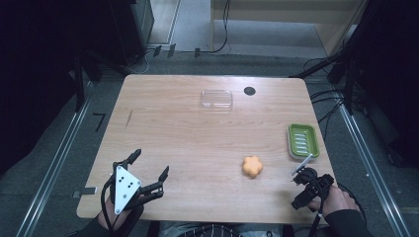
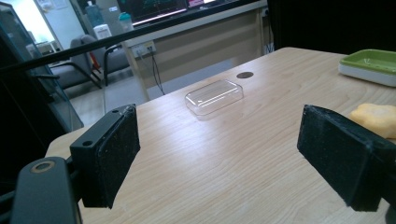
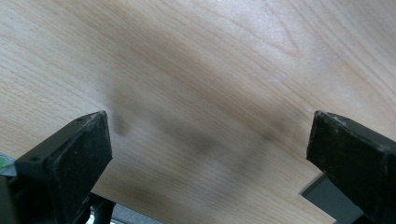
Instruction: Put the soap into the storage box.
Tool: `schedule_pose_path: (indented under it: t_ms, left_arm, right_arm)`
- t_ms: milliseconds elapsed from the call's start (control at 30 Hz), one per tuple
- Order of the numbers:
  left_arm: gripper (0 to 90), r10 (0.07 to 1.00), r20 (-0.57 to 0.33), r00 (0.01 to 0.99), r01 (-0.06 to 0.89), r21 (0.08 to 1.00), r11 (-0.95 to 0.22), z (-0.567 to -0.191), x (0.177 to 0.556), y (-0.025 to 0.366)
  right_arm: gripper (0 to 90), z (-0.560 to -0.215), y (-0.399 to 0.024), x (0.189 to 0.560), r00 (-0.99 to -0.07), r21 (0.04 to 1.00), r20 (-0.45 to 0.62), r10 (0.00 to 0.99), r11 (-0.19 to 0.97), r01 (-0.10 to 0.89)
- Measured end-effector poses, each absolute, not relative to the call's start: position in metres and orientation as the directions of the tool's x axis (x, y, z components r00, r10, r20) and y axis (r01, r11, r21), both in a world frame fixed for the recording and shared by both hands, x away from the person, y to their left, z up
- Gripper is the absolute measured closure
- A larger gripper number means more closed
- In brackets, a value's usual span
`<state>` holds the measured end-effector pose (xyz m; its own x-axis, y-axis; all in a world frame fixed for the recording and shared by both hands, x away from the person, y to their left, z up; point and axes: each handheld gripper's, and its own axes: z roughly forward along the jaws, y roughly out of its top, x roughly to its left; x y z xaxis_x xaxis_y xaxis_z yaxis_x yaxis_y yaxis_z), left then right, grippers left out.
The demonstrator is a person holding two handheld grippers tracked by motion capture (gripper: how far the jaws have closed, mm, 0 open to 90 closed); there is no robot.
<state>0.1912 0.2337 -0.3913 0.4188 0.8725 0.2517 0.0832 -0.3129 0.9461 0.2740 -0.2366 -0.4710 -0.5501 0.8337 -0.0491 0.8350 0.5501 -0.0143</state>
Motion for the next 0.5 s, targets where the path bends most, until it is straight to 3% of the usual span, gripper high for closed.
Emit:
schedule_pose_path:
  t_ms: [500]
  left_arm:
    - [13.5, 0.873, 0.252, 0.416, 0.084, 0.946, -0.313, -0.3915, 0.1913, 0.2331]
  right_arm:
    - [0.1, -0.4665, -0.2282, 0.2736, -0.581, 0.003, -0.061, 0.812, 0.582, 0.813]
